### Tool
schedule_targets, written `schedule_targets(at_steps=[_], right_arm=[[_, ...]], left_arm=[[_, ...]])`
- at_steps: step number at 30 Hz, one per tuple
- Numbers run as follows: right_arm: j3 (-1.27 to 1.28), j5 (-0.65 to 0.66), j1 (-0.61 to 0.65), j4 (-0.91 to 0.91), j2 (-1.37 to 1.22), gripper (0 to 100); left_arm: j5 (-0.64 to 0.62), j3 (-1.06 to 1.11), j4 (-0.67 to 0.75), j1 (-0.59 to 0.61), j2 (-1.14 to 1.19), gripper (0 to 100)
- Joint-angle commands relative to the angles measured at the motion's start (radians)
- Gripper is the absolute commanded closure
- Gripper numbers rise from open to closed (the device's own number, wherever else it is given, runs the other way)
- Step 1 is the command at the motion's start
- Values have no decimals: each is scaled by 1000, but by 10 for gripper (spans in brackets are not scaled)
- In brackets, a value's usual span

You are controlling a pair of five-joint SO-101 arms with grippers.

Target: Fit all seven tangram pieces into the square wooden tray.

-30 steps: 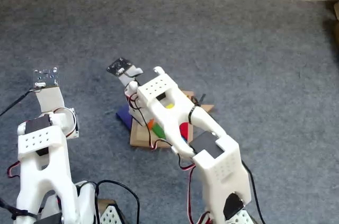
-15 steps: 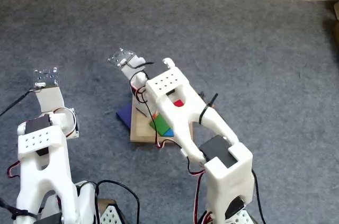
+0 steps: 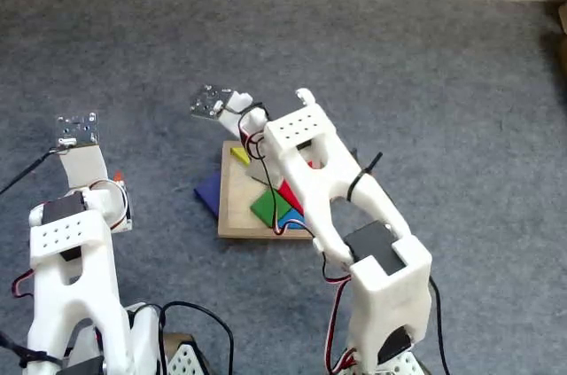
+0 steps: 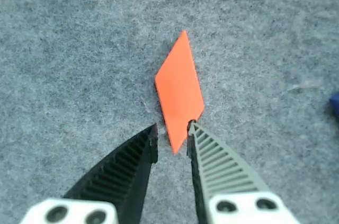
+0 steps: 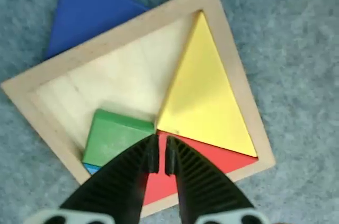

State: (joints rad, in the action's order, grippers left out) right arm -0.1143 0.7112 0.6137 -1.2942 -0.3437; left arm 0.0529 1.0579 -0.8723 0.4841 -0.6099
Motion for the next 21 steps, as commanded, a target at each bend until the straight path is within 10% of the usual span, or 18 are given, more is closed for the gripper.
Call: schedule_targets(at_steps=[1,21], right_arm=[[-38,-32,-7,-53,76,967],[136,-270,-145,-82,344,967]], left_arm=[[-12,-19,17,47,-31,891],[-11,-341,-204,82,200,706]])
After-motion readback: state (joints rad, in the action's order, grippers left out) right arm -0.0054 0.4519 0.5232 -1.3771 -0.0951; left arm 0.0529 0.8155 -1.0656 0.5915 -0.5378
